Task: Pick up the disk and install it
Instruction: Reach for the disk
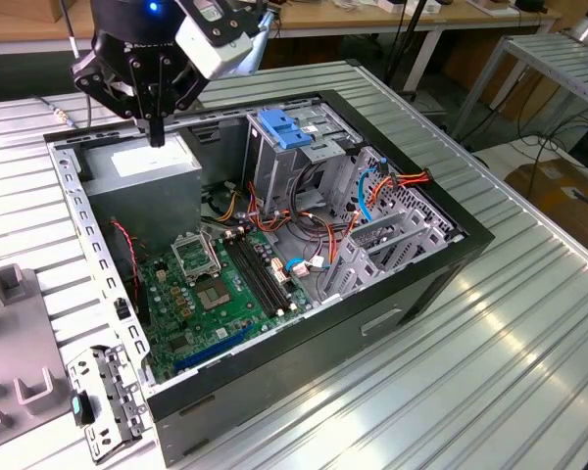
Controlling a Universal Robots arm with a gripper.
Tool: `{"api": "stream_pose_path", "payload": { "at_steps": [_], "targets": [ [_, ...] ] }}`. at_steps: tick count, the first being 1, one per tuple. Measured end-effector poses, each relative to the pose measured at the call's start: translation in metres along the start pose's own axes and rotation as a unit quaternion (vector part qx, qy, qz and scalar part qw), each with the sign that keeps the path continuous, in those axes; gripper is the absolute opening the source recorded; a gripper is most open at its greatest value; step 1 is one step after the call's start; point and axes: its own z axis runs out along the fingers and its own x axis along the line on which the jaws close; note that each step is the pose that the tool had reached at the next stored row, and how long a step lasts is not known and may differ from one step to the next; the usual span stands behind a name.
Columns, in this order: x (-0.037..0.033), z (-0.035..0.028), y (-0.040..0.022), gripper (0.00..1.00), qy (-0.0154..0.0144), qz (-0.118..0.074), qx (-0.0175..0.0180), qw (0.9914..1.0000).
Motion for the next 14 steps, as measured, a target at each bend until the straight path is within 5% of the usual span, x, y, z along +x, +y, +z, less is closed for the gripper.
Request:
{"api": "stream_pose_path", "payload": {
  "at_steps": [14],
  "targets": [
    [0.0062,0.0001,-0.0005,0.11,0.0001,0.000,0.0000,1.00000]
  ]
}}
